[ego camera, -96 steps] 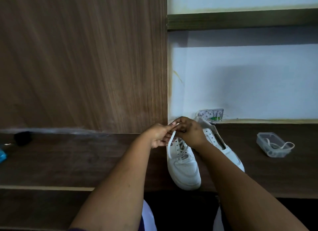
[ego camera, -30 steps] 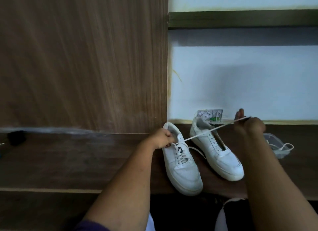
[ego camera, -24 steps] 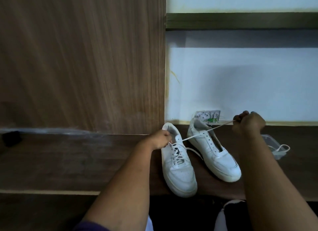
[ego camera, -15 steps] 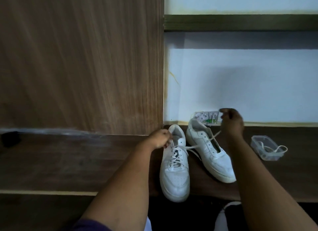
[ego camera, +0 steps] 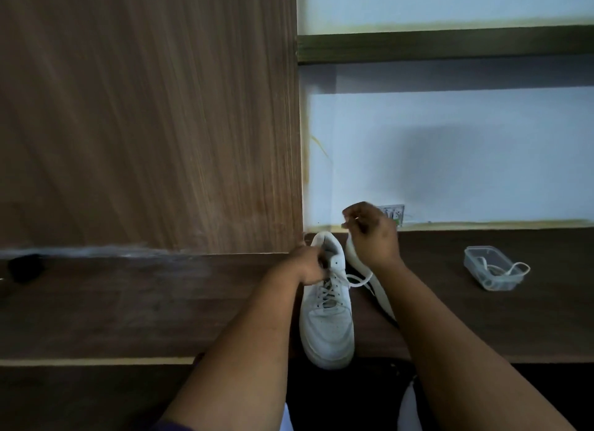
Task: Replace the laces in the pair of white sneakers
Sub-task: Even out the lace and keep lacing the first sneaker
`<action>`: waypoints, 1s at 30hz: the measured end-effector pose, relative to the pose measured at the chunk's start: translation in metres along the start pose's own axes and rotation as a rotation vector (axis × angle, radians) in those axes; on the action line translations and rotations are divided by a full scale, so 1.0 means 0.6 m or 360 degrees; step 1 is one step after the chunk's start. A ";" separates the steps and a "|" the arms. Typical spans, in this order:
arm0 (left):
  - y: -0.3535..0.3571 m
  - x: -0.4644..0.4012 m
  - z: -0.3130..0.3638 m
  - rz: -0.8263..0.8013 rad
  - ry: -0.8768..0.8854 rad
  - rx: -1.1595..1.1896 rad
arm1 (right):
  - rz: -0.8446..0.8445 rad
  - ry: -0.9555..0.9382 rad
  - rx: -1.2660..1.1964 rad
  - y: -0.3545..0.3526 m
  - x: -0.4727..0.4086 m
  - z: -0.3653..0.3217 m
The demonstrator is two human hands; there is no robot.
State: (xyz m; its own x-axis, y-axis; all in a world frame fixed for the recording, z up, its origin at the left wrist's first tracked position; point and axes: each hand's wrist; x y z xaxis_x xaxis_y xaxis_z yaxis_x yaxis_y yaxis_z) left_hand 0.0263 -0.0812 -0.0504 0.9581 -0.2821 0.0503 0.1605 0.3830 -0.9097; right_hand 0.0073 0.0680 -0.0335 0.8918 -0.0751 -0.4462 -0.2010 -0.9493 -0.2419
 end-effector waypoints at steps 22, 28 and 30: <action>-0.051 -0.017 0.082 0.0667 0.0231 0.2220 | 0.0022 -0.0065 -0.0050 -0.007 0.003 -0.028; -0.054 -0.003 0.044 0.0653 -0.0017 0.1381 | -0.0375 0.0434 -0.0356 0.014 0.008 -0.014; -0.049 -0.005 0.014 0.0664 -0.0095 0.0992 | -0.0498 0.0358 0.0314 0.010 0.004 0.008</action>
State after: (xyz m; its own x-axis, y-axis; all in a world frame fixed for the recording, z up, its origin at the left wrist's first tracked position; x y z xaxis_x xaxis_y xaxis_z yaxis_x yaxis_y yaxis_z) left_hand 0.0209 -0.0843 -0.0206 0.9772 0.0367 -0.2089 -0.1308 0.8796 -0.4574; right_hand 0.0065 0.0636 -0.0400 0.9839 0.1213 -0.1316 0.0387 -0.8619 -0.5056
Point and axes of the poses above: each hand's wrist, its own x-axis away from the middle knuckle, its own y-axis out of the palm, z = x × y, and after that the axes turned 11 degrees about y, right-handed
